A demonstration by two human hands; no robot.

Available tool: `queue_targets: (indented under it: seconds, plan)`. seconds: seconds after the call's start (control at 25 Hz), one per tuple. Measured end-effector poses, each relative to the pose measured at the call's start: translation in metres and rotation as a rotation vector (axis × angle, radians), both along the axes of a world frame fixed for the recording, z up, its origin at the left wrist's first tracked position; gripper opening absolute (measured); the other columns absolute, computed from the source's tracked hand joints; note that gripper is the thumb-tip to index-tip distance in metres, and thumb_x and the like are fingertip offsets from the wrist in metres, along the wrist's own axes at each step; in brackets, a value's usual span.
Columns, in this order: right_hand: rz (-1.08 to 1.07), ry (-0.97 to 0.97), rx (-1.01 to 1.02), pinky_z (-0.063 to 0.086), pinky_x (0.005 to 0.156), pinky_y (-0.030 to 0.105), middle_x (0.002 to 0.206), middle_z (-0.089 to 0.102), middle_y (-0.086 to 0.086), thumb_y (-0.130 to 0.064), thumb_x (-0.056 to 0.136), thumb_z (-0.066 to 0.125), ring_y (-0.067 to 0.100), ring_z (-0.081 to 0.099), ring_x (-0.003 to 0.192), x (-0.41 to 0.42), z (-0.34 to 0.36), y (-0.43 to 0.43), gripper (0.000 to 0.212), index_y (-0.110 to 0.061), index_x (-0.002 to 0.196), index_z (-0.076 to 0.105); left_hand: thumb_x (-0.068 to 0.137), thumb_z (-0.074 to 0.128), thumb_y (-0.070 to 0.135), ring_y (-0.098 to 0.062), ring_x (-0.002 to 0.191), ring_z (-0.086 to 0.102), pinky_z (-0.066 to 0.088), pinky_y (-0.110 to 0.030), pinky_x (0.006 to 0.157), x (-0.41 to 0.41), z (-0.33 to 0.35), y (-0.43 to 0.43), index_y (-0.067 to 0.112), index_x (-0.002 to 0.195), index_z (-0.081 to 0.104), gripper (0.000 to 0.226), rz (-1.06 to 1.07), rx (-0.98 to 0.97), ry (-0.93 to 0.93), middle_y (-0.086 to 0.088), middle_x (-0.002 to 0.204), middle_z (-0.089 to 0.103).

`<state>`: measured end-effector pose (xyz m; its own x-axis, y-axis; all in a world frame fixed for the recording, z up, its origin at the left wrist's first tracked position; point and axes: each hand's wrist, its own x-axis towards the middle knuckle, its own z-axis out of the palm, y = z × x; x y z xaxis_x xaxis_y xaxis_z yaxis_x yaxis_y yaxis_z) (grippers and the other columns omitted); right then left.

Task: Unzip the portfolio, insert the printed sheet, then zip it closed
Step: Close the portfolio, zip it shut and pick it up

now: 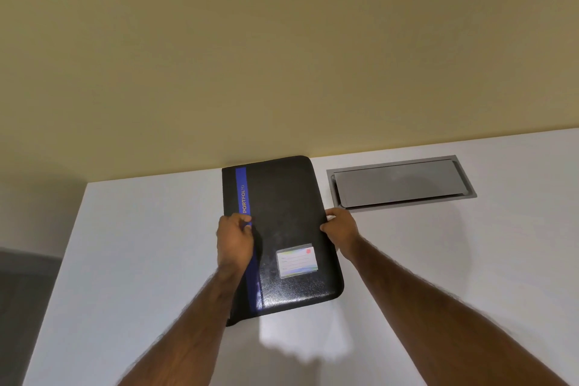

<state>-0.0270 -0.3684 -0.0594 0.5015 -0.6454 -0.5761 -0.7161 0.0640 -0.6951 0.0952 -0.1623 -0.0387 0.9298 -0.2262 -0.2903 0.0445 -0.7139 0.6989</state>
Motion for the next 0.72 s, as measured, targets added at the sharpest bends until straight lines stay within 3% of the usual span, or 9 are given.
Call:
queue_targets:
  seconds: [0.16,0.28,0.48,0.72]
  plan:
    - [0.025,0.029,0.023,0.056,0.097,0.042,0.127,0.065,0.011,-0.007,0.093,0.064,0.031,0.065,0.110,0.005,0.001,0.008,0.033,-0.009,0.125,0.061,0.091,0.069,0.019,-0.037,0.119,0.055,0.049,-0.048,0.099,-0.004,0.005,-0.004,0.014,0.129,0.057,0.039,0.053,0.243,-0.094,-0.016,0.130,0.053]
    - [0.038,0.043,-0.007,0.055,0.097,0.043,0.128,0.065,0.010,-0.009,0.094,0.063,0.031,0.065,0.110,0.005,-0.002,0.008,0.032,-0.010,0.125,0.060,0.090,0.070,0.024,-0.044,0.124,0.052,0.046,-0.056,0.100,-0.005,-0.004,0.015,0.010,0.142,0.044,0.059,0.184,0.323,0.032,-0.022,0.136,0.052]
    - [0.032,0.050,-0.051,0.057,0.095,0.042,0.125,0.067,0.008,-0.012,0.095,0.062,0.029,0.066,0.106,0.004,-0.004,0.009,0.027,-0.012,0.123,0.063,0.091,0.068,0.015,-0.044,0.114,0.058,0.050,-0.054,0.097,-0.007,-0.009,0.012,0.003,0.128,0.056,0.040,0.115,0.200,0.095,-0.023,0.123,0.058]
    - [0.005,0.070,-0.100,0.058,0.092,0.042,0.121,0.068,0.008,-0.008,0.093,0.062,0.028,0.067,0.101,0.004,-0.004,0.005,0.024,-0.014,0.116,0.063,0.091,0.065,0.012,-0.043,0.118,0.054,0.046,-0.052,0.104,-0.009,-0.004,0.013,0.007,0.130,0.054,0.041,0.015,0.182,0.109,-0.022,0.126,0.053]
